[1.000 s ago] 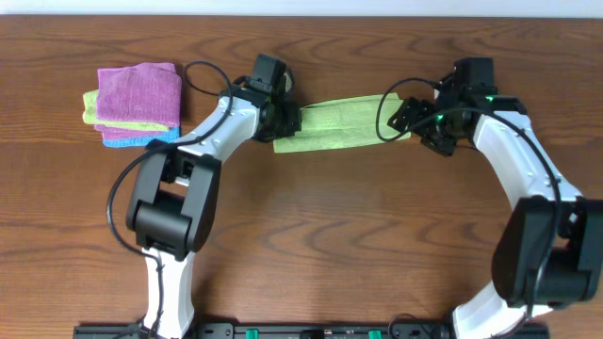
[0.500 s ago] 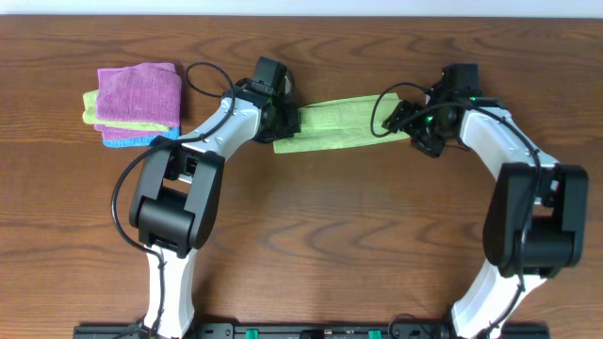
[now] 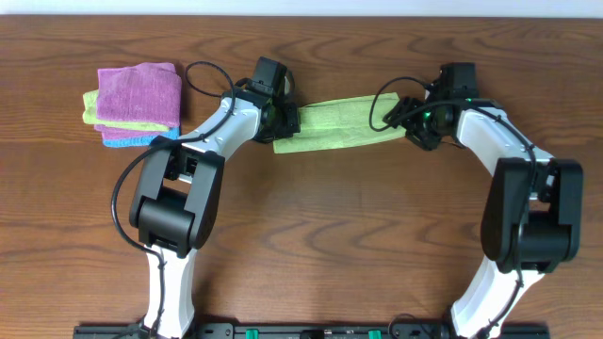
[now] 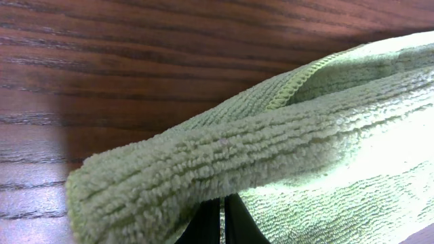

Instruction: Fold the cloth

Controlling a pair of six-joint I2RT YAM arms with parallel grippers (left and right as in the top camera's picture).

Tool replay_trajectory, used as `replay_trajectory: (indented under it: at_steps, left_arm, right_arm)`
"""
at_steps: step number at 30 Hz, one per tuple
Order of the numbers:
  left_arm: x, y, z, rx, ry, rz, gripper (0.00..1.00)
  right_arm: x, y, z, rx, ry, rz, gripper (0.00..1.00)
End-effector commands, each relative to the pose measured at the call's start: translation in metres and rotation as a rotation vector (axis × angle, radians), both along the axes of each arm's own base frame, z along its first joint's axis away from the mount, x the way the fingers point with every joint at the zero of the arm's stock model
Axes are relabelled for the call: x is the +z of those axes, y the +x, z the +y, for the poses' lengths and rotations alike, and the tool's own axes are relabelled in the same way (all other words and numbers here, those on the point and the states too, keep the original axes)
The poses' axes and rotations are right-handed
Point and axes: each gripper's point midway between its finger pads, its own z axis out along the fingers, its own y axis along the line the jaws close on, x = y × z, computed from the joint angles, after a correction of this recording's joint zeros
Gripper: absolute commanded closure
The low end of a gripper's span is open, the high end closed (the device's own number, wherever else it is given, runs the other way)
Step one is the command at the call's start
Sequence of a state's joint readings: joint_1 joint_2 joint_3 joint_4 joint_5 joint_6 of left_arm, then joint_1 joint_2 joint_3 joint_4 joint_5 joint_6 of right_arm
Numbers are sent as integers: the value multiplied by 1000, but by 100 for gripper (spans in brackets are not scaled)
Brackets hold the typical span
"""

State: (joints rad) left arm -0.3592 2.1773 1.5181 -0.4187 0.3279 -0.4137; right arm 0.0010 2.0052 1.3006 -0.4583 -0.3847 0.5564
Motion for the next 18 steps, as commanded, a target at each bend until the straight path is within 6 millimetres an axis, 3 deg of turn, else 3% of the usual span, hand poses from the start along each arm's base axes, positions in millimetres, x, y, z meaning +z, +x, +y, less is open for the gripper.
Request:
replay_trajectory:
  at_steps: [1, 9, 18]
  left_arm:
    - [7, 8, 4, -2, 17, -31, 94]
    - [5, 4, 6, -8, 29, -18, 94]
    - [4, 4, 8, -9, 41, -17, 94]
  right_arm:
    - [-4, 2, 6, -10, -12, 8, 30]
    - [-25, -9, 16, 5, -1, 77, 30]
    - [-27, -9, 13, -1, -25, 78, 32]
